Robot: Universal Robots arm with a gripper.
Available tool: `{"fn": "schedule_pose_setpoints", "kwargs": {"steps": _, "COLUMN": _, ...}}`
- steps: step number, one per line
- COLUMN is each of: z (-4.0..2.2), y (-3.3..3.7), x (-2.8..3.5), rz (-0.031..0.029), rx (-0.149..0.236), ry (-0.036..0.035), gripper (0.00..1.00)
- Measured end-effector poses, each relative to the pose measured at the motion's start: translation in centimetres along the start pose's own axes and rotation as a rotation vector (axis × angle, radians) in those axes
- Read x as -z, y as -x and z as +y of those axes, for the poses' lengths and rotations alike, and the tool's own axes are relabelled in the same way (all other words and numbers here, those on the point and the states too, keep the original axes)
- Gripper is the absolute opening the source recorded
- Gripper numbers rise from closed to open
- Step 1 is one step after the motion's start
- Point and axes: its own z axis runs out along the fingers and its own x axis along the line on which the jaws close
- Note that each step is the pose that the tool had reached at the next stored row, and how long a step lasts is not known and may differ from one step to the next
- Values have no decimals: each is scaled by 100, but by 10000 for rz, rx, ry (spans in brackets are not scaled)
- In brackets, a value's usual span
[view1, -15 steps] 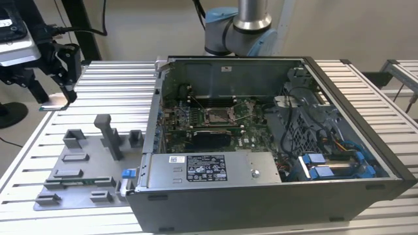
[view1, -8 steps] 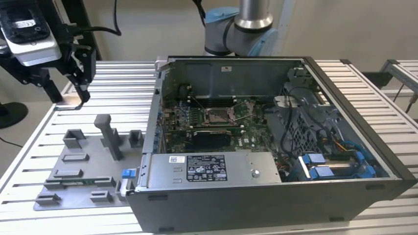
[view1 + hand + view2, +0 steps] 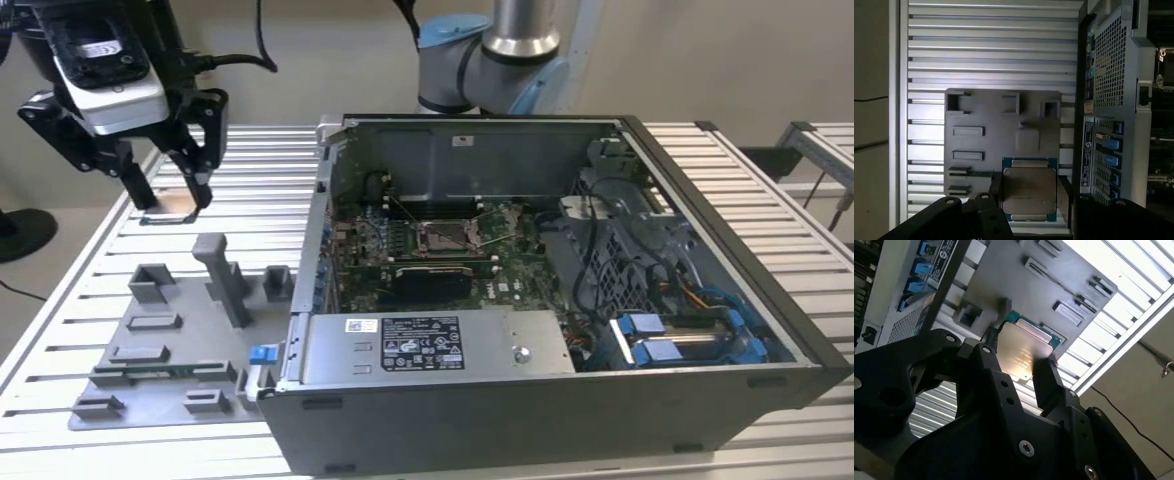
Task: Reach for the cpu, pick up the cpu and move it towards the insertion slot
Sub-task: 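Pick up the cpu and move it towards the insertion slot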
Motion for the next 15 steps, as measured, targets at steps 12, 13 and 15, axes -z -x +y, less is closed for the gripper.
{"fn": "schedule_pose_setpoints", "kwargs": {"steps": 12, "z": -2, "y": 391, "x": -4, "rz": 21, "rx": -1, "ry": 0, "gripper": 0}}
{"fn": "schedule_pose_setpoints", "kwargs": {"steps": 13, "z": -2, "y": 422, "x": -4, "rz": 23, "rx": 0, "ry": 0, "gripper": 0}}
{"fn": "schedule_pose_setpoints", "kwargs": {"steps": 15, "z": -3, "y": 485, "x": -4, "rz": 25, "rx": 0, "ry": 0, "gripper": 0}}
